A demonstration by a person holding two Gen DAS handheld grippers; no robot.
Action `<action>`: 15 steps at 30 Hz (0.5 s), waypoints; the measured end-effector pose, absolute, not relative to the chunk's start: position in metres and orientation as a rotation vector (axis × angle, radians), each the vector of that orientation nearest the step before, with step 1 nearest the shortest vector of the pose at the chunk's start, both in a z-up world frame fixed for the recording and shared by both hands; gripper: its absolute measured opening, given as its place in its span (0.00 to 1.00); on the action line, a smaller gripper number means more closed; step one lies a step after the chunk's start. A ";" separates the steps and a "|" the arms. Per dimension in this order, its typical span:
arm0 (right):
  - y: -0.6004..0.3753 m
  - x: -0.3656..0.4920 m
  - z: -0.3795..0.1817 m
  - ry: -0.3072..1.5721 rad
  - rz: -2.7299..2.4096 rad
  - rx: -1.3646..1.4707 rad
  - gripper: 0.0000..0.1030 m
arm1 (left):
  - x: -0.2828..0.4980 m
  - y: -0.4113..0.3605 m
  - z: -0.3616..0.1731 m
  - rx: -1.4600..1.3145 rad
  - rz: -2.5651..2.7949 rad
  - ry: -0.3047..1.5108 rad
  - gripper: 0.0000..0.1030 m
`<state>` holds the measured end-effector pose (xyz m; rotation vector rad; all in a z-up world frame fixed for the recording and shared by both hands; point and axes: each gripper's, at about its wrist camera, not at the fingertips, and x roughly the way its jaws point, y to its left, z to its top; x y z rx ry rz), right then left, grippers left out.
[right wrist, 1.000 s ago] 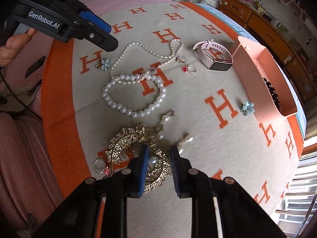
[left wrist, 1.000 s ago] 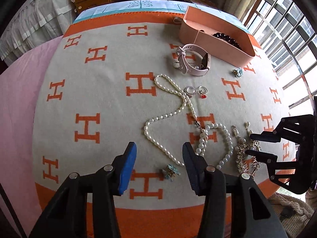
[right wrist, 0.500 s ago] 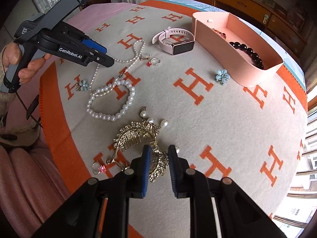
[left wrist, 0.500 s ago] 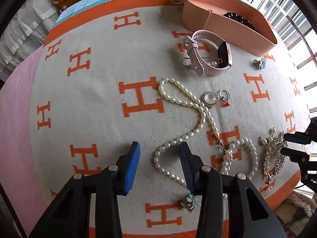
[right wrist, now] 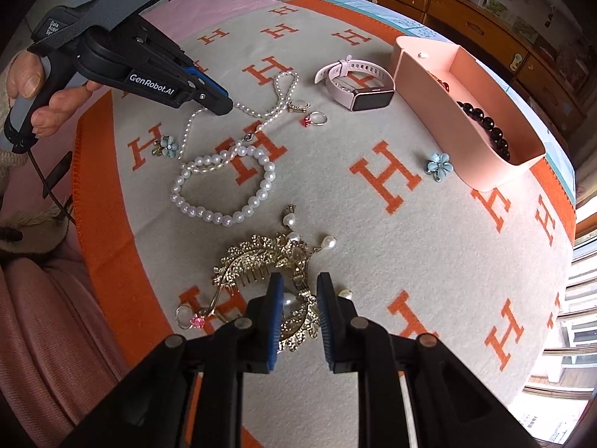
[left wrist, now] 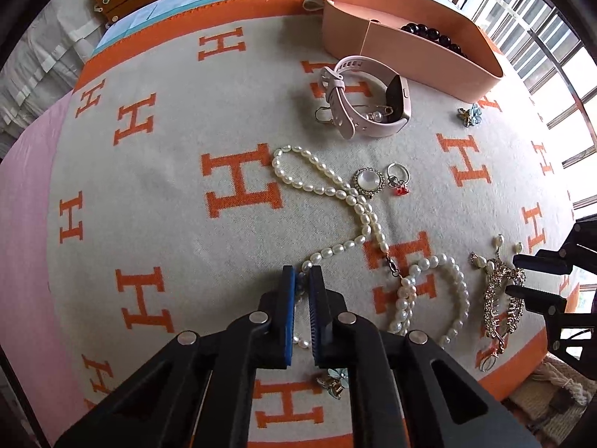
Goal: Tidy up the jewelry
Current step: 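Grasp the gold rhinestone necklace with the right tool while the left tool grasps the pearl necklace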
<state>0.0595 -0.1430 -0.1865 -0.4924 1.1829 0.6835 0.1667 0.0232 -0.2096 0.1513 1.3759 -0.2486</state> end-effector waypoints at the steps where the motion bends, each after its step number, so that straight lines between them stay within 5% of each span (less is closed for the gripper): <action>1: -0.140 0.059 -0.189 1.187 0.682 -0.511 0.18 | 0.167 0.022 -0.209 0.142 -0.240 1.369 0.03; 15: -0.102 0.060 -0.190 1.284 0.549 -0.505 0.10 | 0.137 0.042 -0.202 -0.011 -0.295 1.273 0.03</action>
